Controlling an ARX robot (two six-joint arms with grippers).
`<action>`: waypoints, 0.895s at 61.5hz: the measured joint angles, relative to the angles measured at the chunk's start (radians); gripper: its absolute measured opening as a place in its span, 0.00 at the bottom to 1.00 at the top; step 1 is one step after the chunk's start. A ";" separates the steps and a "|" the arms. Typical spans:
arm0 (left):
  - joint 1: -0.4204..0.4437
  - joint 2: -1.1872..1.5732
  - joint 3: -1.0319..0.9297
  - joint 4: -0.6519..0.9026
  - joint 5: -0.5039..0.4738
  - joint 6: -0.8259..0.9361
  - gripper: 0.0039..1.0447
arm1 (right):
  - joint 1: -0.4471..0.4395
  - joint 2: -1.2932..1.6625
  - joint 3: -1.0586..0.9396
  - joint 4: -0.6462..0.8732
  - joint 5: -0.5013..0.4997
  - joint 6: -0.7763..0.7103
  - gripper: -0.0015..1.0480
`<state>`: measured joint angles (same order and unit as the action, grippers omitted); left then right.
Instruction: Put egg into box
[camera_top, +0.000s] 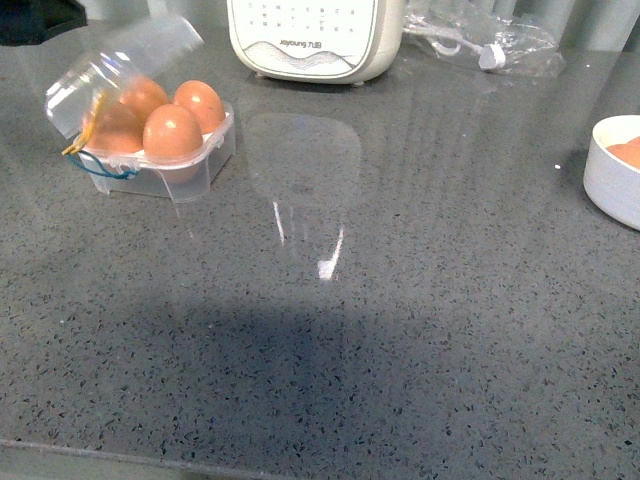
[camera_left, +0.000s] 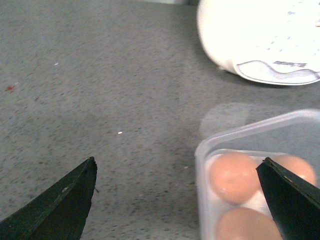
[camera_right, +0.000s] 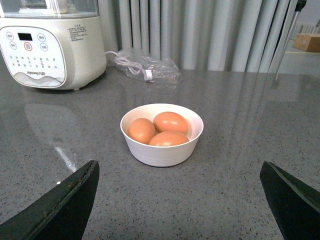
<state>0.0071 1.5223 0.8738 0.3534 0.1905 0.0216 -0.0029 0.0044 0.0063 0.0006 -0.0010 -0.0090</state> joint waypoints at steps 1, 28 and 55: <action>-0.006 -0.005 -0.002 0.000 0.002 0.000 0.94 | 0.000 0.000 0.000 0.000 0.000 0.000 0.93; -0.139 -0.248 -0.112 -0.041 -0.030 0.050 0.94 | 0.000 0.000 0.000 0.000 0.000 0.000 0.93; -0.118 -0.612 -0.237 -0.205 -0.118 0.205 0.94 | 0.000 0.000 0.000 0.000 0.000 0.000 0.93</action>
<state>-0.1108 0.9100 0.6369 0.1482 0.0723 0.2264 -0.0029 0.0044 0.0063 0.0006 -0.0010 -0.0090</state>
